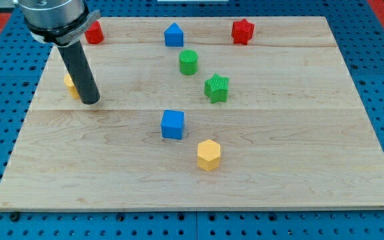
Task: Push the yellow heart towards the left center
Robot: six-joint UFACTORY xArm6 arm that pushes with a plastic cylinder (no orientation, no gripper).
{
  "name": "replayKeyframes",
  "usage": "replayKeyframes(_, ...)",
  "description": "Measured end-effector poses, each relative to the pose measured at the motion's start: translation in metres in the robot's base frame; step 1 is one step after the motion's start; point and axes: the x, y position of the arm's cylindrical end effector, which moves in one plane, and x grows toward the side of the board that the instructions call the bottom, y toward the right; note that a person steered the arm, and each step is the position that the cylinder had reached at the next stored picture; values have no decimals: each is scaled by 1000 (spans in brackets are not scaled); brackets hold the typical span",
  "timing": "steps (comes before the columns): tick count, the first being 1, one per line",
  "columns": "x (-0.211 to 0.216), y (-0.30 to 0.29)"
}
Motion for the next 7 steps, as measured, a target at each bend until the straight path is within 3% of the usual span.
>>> replayKeyframes(2,0,2)
replayKeyframes(3,-10,33)
replayKeyframes(5,-16,171)
replayKeyframes(7,92,157)
